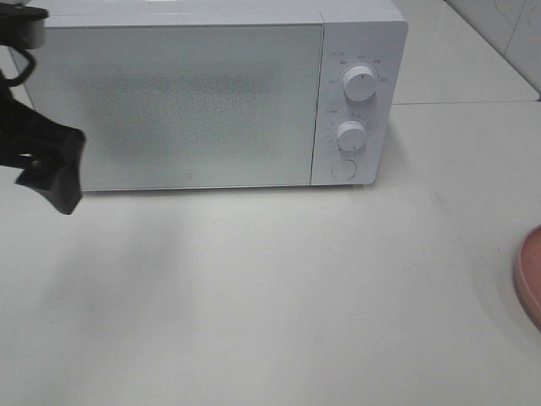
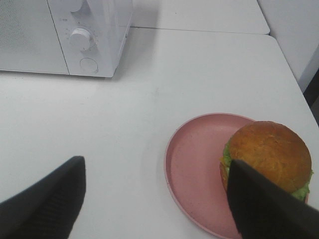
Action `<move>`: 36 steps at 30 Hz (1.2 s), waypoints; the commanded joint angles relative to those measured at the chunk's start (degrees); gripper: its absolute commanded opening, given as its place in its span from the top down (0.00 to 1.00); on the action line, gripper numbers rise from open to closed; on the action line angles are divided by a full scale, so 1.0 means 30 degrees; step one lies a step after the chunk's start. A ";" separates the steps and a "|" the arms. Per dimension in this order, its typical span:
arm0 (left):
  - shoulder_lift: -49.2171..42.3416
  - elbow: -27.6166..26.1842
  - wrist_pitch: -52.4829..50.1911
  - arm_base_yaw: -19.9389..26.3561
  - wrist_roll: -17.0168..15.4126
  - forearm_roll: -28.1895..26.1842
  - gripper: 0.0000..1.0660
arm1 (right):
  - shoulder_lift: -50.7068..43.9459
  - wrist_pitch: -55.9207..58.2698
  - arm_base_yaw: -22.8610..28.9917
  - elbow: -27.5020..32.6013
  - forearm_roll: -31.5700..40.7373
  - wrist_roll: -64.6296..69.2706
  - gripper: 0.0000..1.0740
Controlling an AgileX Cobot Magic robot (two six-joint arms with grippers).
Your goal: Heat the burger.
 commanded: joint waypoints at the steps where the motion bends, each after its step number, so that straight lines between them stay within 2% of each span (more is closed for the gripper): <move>1: -0.1413 0.1375 0.0497 0.2807 0.1432 -0.1451 0.06 | -0.0477 -0.0191 -0.0038 0.0019 0.0038 -0.0191 0.29; 2: -0.1853 0.1776 0.0516 0.3495 0.1719 -0.1891 0.06 | -0.0477 -0.0191 -0.0038 0.0019 0.0038 -0.0191 0.29; 3: -0.1853 0.1776 0.0516 0.3495 0.1719 -0.1891 0.06 | -0.0477 -0.0191 -0.0038 0.0019 0.0038 -0.0191 0.29; 4: -0.2827 0.2483 0.0535 0.4603 0.2120 -0.2559 0.06 | -0.0477 -0.0191 -0.0038 0.0019 0.0038 -0.0191 0.29; 5: -0.2827 0.2483 0.0535 0.4603 0.2120 -0.2559 0.06 | -0.0477 -0.0191 -0.0038 0.0019 0.0038 -0.0191 0.29; 6: -0.3896 0.3247 0.0554 0.5519 0.2483 -0.2960 0.06 | -0.0477 -0.0191 -0.0038 0.0019 0.0038 -0.0191 0.29; 8: -0.4507 0.3648 0.0554 0.5921 0.2655 -0.3018 0.06 | -0.0477 -0.0191 -0.0038 0.0019 0.0038 -0.0191 0.29; 10: -0.6379 0.4756 0.0802 0.6627 0.2865 -0.2712 0.06 | -0.0477 -0.0191 -0.0038 0.0019 0.0038 -0.0191 0.29; 14: -0.8480 0.5615 0.1012 0.6780 0.2865 -0.2330 0.06 | -0.0477 -0.0191 -0.0038 0.0019 0.0038 -0.0191 0.29; 16: -1.1096 0.6589 0.1012 0.6780 0.2865 -0.1757 0.06 | -0.0477 -0.0191 -0.0038 0.0019 0.0038 -0.0191 0.29; 19: -1.1841 0.6895 0.1012 0.6780 0.2865 -0.1757 0.06 | -0.0477 -0.0191 -0.0038 0.0019 0.0038 -0.0191 0.29; 21: -1.3980 0.7792 0.0936 0.6780 0.2865 -0.1222 0.06 | -0.0477 -0.0191 -0.0038 0.0019 0.0038 -0.0191 0.29; 22: -1.3980 0.7792 0.0936 0.6780 0.2865 -0.1222 0.06 | -0.0477 -0.0191 -0.0038 0.0019 0.0038 -0.0191 0.29; 24: -1.6769 0.9015 0.0286 0.6780 0.2865 -0.0516 0.06 | -0.0477 -0.0191 -0.0038 0.0019 0.0038 -0.0191 0.29; 26: -1.7322 0.9320 0.0172 0.6780 0.2865 -0.0477 0.06 | -0.0477 -0.0191 -0.0038 0.0019 0.0038 -0.0191 0.29; 27: -1.8602 0.9874 0.0191 0.6780 0.2865 -0.0439 0.06 | -0.0477 -0.0191 -0.0038 0.0019 0.0038 -0.0191 0.29; 30: -1.9194 1.0199 0.0210 0.6780 0.2865 -0.0458 0.06 | -0.0477 -0.0191 -0.0038 0.0019 0.0038 -0.0191 0.29; 32: -2.0817 1.1211 -0.0019 0.6780 0.2846 -0.0477 0.06 | -0.0477 -0.0191 -0.0038 0.0019 0.0038 -0.0191 0.29; 36: -2.2460 1.1459 -0.1070 0.6780 0.2884 -0.0516 0.06 | -0.0477 -0.0191 -0.0038 0.0019 0.0038 -0.0191 0.29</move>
